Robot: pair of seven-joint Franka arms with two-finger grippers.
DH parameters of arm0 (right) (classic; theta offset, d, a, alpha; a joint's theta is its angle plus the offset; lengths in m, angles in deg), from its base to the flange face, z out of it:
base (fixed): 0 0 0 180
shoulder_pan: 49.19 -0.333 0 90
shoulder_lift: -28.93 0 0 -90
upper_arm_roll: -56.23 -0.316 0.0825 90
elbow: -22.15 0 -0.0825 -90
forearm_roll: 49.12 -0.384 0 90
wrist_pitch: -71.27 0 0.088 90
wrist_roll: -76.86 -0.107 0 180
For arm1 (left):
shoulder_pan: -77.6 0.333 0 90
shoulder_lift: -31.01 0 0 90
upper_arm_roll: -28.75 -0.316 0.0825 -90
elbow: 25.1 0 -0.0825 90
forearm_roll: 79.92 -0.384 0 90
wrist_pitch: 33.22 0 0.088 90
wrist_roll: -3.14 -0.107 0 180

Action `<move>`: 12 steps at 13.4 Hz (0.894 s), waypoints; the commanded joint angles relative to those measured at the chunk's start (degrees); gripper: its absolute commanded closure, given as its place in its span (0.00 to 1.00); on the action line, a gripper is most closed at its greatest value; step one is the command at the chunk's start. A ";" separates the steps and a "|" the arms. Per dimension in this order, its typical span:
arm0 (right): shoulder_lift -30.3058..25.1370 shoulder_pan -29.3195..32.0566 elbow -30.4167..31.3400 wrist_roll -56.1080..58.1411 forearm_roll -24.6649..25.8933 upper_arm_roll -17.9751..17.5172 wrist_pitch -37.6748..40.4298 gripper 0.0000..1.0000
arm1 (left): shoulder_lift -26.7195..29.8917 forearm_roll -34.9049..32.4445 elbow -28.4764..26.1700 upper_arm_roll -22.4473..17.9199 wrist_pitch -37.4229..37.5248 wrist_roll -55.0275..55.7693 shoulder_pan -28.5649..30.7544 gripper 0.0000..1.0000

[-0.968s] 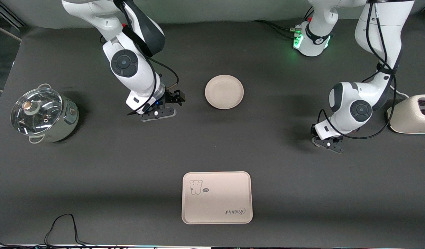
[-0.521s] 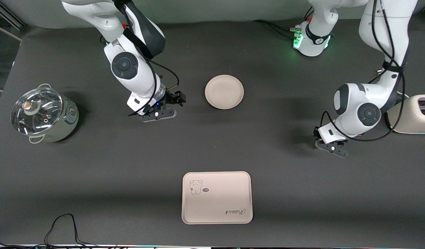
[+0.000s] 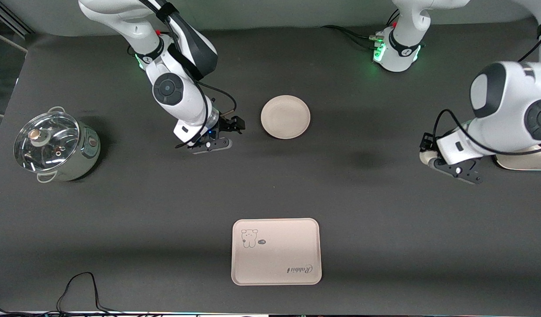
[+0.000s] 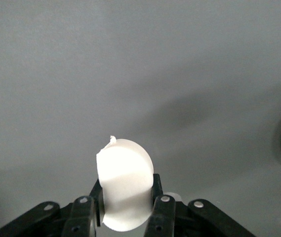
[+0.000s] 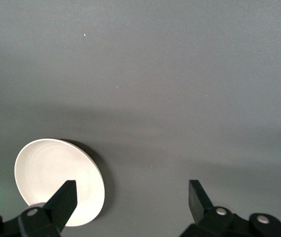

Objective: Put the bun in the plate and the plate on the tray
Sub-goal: 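Carry the held bun over the white plate with the left gripper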

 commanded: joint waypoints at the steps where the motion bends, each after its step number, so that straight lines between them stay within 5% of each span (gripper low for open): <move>1: -2.70 -2.38 6.63 0.32 -1.49 0.31 -8.65 0.00 | 2.22 0.84 0.29 7.19 1.93 14.07 -1.03 0.61; 6: -0.95 -3.71 11.93 1.20 -1.58 0.31 -17.73 0.00 | -1.10 0.85 -0.15 25.57 -7.10 43.36 -1.73 0.59; 12: 1.25 -5.03 15.45 0.94 -1.58 0.13 -24.42 0.00 | -9.63 -0.56 -5.67 27.44 -22.64 61.75 -13.84 0.59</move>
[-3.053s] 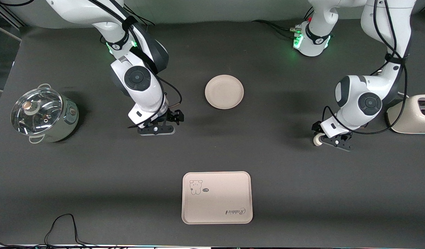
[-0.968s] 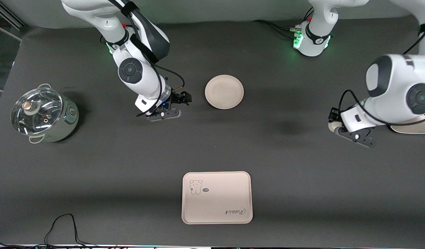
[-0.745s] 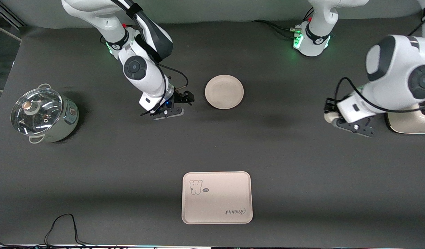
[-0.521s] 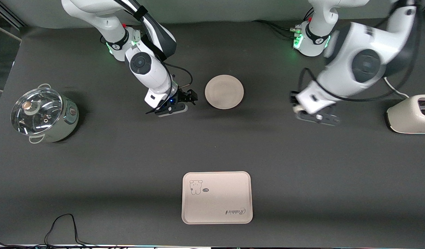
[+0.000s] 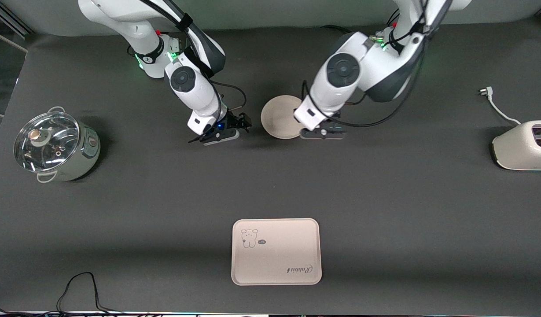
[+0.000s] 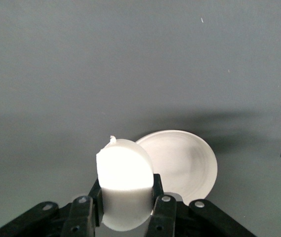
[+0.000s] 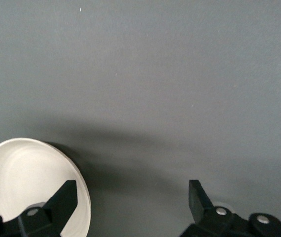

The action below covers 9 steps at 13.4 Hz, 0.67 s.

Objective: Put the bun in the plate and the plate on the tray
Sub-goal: 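Carry the held bun over the white plate with the left gripper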

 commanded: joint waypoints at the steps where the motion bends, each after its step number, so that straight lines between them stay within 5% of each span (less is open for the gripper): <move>1: 0.45 -1.05 0.24 -0.20 -1.75 0.23 -1.31 0.00 | -3.10 -1.43 -4.19 -0.58 -8.84 7.14 -5.66 0.59; 6: 0.36 -0.08 0.15 3.19 -2.45 0.84 0.80 0.00 | -6.70 -1.60 -11.32 -0.66 -21.34 12.24 -11.29 0.59; 9: -0.08 2.91 0.24 9.10 -3.06 1.89 3.26 0.00 | -8.73 -5.80 -11.50 -0.75 -21.62 17.16 -12.18 0.59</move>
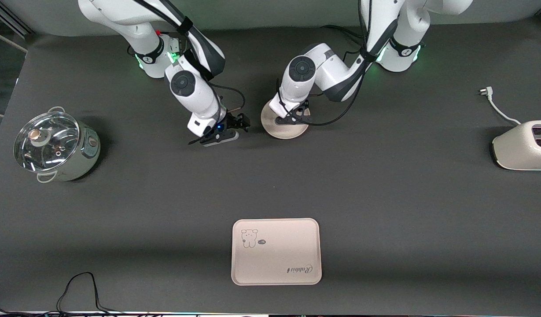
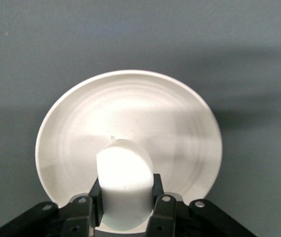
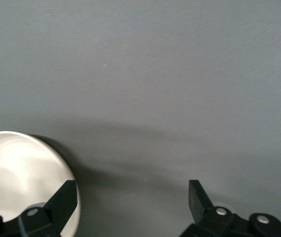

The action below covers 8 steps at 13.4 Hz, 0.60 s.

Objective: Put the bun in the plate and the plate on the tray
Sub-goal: 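Carry the held bun over the white plate with the left gripper, then release the bun onto the plate while the right gripper grips the plate rim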

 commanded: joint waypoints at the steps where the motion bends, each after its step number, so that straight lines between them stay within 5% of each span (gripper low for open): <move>1: -0.69 1.08 -0.02 4.41 -3.73 0.68 1.40 0.00 | -1.29 -5.02 -0.14 -0.76 -0.86 5.69 -1.76 0.59; 4: -0.17 -1.02 -0.02 4.50 -8.74 0.41 0.79 0.00 | -3.41 -7.15 -0.14 -0.76 -3.75 7.98 -2.03 0.51; 6: 0.97 -1.30 0.16 4.59 -8.84 0.33 0.70 0.00 | -3.41 -7.15 -0.05 -0.76 -3.68 8.51 -1.86 0.10; 8: 2.81 -2.78 0.77 4.68 -8.84 0.33 -1.75 0.00 | -2.63 -7.15 -0.14 -0.76 -2.80 10.53 -1.77 0.01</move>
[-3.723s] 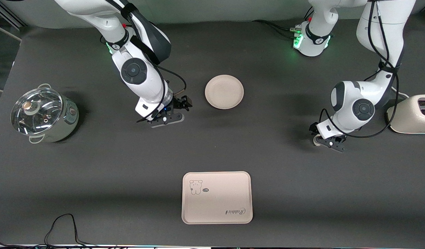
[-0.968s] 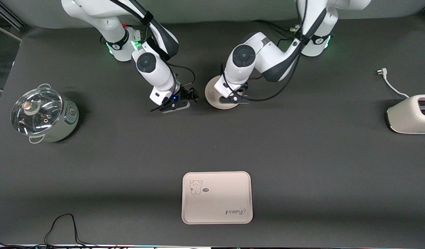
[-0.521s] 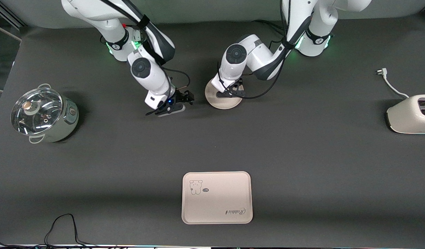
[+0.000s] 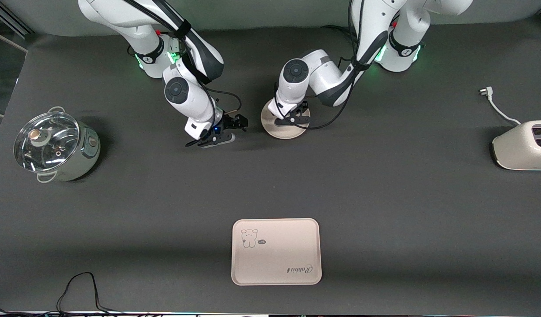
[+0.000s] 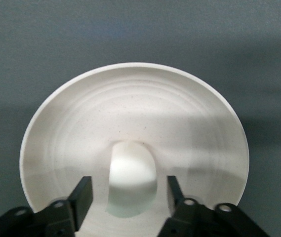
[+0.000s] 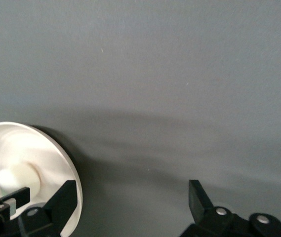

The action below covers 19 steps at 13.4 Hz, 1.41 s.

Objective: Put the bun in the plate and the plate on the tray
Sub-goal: 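Release the bun onto the plate while the right gripper grips the plate rim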

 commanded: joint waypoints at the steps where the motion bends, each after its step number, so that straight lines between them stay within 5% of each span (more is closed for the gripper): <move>1: 3.35 -2.19 0.60 1.37 -1.58 0.10 -4.30 0.00 | 1.93 -1.08 0.07 -0.57 1.14 3.06 -0.39 0.01; 5: 6.16 -4.74 0.52 -1.43 -1.75 -0.51 -7.03 0.00 | 10.79 -1.08 2.52 -0.48 12.45 0.18 7.06 0.01; 10: 9.34 -8.79 0.43 -5.57 -1.75 -1.65 -13.63 0.04 | 20.11 0.58 7.36 -1.62 26.79 -24.04 24.80 0.01; 15: 13.10 -11.86 0.43 -7.24 -1.75 -2.01 -20.29 0.14 | 27.33 0.60 7.89 -21.80 35.68 -50.69 25.63 0.01; 16: 13.72 -12.65 0.52 -7.16 -1.75 -2.01 -21.62 0.26 | 28.30 0.59 7.89 -25.05 36.82 -56.30 25.63 0.01; 18: 13.64 -13.10 0.43 -6.89 -1.67 -2.01 -21.89 0.84 | 30.14 -0.02 8.07 -29.29 38.75 -61.44 25.63 0.01; 19: 13.47 -13.01 0.43 -7.15 -1.75 -2.01 -21.81 1.00 | 30.85 -3.59 8.07 -29.39 40.07 -60.85 25.63 0.00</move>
